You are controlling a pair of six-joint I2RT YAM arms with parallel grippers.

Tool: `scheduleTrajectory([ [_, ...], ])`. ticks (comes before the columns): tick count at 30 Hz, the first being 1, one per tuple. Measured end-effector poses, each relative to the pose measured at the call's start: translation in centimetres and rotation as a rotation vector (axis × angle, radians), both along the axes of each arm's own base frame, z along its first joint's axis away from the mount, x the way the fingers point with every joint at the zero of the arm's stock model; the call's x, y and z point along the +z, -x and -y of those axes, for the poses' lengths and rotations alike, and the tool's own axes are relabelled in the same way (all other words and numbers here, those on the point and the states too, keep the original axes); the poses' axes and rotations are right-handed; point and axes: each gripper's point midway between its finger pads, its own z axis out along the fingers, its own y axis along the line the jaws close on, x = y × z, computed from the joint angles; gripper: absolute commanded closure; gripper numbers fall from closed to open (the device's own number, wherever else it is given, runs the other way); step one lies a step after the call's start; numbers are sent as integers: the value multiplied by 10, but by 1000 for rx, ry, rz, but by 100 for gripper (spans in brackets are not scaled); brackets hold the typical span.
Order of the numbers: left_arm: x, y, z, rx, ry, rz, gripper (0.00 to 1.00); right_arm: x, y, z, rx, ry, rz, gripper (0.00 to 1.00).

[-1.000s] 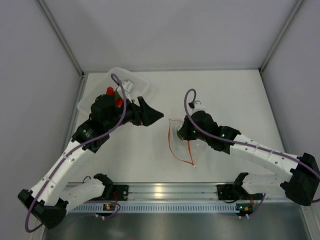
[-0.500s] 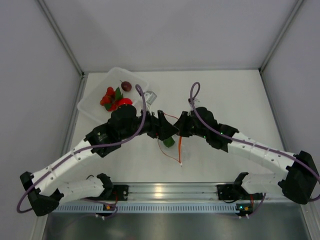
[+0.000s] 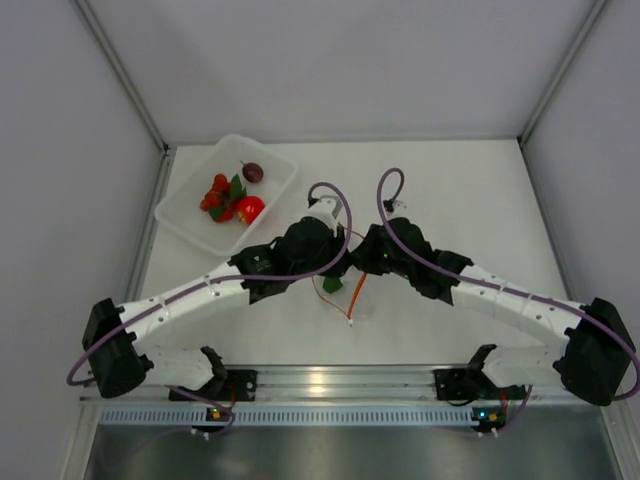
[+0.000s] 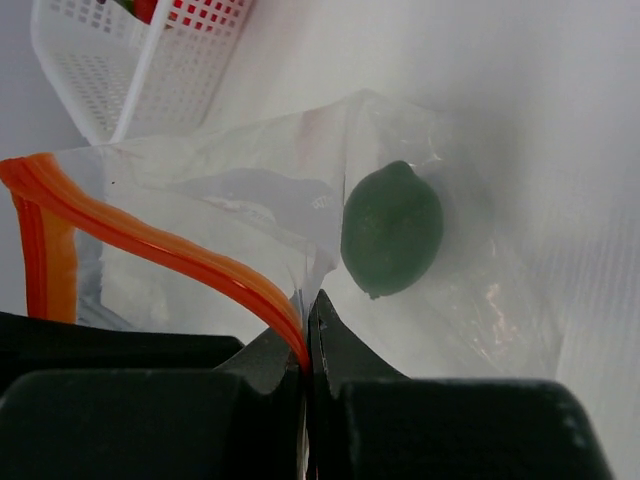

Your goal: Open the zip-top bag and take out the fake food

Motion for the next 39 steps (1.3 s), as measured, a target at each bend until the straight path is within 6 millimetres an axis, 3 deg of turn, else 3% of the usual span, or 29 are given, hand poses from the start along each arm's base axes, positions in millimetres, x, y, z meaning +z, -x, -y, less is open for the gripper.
scheduleTrajectory([
  [5, -33, -8, 1, 37, -101, -20, 83, -10, -7, 13, -53, 62, 16, 100],
  [10, -80, -14, 0, 60, -236, -68, 87, -17, -14, 31, -100, 154, 46, 100],
  [16, -109, -27, -3, 109, -363, -78, 88, -30, -16, 54, -122, 282, 54, 100],
  [24, -118, -57, -13, 235, -497, -6, 94, -38, -19, 70, -110, 355, 56, 100],
  [33, -122, -71, -30, 310, -607, 21, 100, -48, -18, 96, -119, 491, 56, 100],
  [36, -111, -74, -23, 296, -586, 25, 100, -45, -14, 90, -70, 462, 60, 100],
  [39, -97, -77, -16, 282, -569, 49, 100, -38, -4, 72, 11, 330, 56, 100],
])
